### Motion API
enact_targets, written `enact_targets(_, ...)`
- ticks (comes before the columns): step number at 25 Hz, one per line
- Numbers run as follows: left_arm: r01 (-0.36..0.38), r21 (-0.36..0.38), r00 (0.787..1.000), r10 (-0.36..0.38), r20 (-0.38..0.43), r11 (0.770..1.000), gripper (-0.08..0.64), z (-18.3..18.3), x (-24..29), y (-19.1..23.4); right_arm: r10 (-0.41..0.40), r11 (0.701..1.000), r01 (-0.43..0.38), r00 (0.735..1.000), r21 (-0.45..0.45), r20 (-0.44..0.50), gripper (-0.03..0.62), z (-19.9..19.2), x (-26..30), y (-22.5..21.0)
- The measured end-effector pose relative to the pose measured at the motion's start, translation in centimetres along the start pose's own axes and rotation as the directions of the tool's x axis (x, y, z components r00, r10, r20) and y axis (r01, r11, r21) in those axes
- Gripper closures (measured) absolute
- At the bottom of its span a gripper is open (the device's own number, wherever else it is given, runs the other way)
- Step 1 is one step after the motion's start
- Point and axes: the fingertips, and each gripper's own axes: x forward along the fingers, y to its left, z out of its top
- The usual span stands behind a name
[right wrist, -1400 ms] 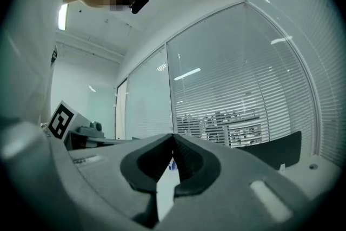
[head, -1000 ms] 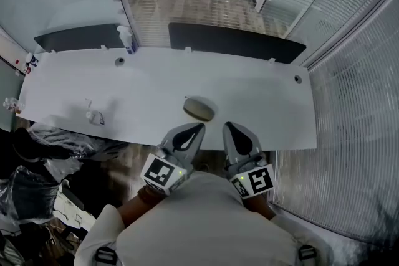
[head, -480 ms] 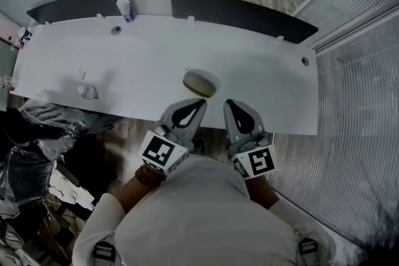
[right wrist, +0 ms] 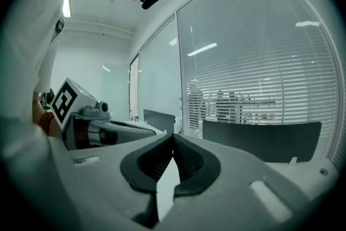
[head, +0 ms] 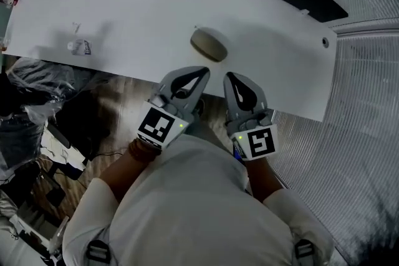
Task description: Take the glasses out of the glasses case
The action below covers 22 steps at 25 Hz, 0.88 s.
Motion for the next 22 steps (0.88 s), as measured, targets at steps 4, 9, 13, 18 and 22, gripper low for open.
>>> enact_targets(4,-0.013,-0.006,1.000,0.013,-0.028,1.000,0.557,-1.8,0.3,1.3,0.016,1.000,-0.016,0.999,0.010,-0.031,0.591,-1.8,1.6,0.5)
enact_targets(9,-0.018,-0.015,0.998,0.017,-0.063,1.000,0.557,-4.6,0.6,2.7,0.007,0.999,-0.009,0.997,-0.032,-0.071,0.591,-4.2,3.0,0.5)
enact_targets(13,-0.021,-0.005,0.996,0.021,-0.090,1.000,0.557,-7.2,1.6,3.6,-0.002,0.996,-0.009,0.994,-0.094,-0.106,0.589,-6.3,3.9,0.0)
enact_targets(18,-0.026,-0.004,0.990,0.025,-0.142,1.000,0.557,-10.6,3.7,4.8,0.011,0.980,-0.047,0.983,-0.194,-0.181,0.548,-9.6,5.3,-0.8)
enact_targets(22,-0.042,0.003,0.981,0.042,-0.191,0.999,0.557,-13.8,5.6,6.5,0.011,0.942,-0.106,0.958,-0.319,-0.286,0.519,-13.5,6.9,-1.5)
